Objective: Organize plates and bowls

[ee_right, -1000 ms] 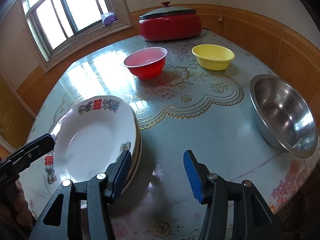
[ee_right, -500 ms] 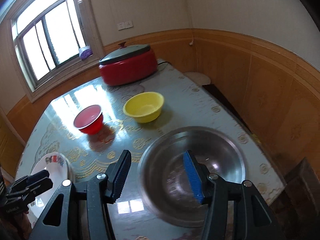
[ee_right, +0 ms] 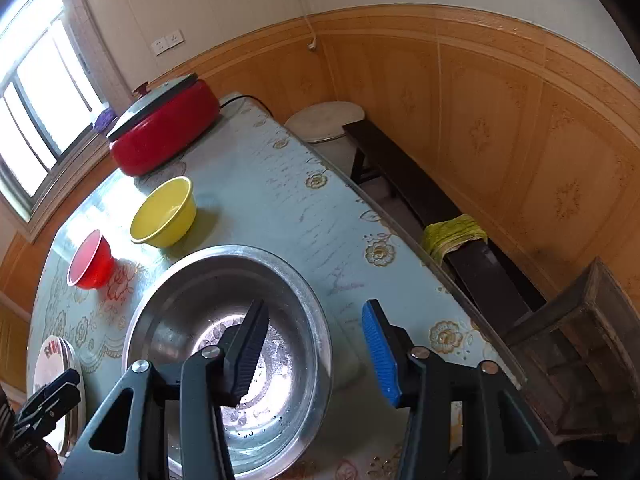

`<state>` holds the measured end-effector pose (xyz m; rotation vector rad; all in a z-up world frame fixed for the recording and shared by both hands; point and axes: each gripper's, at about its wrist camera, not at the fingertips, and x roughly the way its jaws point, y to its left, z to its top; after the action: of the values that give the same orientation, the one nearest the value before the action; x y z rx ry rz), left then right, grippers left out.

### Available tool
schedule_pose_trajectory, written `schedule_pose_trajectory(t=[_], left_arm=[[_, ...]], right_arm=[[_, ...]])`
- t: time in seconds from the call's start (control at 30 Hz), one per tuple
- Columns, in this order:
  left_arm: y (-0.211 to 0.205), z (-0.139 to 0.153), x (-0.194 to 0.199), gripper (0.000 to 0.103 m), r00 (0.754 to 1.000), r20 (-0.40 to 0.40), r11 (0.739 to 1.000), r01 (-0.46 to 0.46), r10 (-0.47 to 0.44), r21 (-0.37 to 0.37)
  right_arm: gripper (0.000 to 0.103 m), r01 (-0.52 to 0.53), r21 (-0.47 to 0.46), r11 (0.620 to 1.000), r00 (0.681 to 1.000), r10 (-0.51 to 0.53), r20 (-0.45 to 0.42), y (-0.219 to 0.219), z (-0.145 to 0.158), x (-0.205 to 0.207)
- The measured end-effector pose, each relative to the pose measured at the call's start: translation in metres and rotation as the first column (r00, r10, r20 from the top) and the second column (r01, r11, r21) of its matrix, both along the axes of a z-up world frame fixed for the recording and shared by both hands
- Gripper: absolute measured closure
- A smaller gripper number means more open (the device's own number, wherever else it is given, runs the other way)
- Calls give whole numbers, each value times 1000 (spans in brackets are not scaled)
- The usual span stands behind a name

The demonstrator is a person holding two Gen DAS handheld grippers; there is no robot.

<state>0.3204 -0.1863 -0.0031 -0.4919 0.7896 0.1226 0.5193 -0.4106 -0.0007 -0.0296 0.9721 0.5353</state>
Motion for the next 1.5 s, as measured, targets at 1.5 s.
schedule_pose_trajectory(t=[1.5], left_arm=[[-3,-27,10,77,995,-80,997,-58,61,44]], right_arm=[[91,-438,-64,897,897,430,-104,100,-47,-29]])
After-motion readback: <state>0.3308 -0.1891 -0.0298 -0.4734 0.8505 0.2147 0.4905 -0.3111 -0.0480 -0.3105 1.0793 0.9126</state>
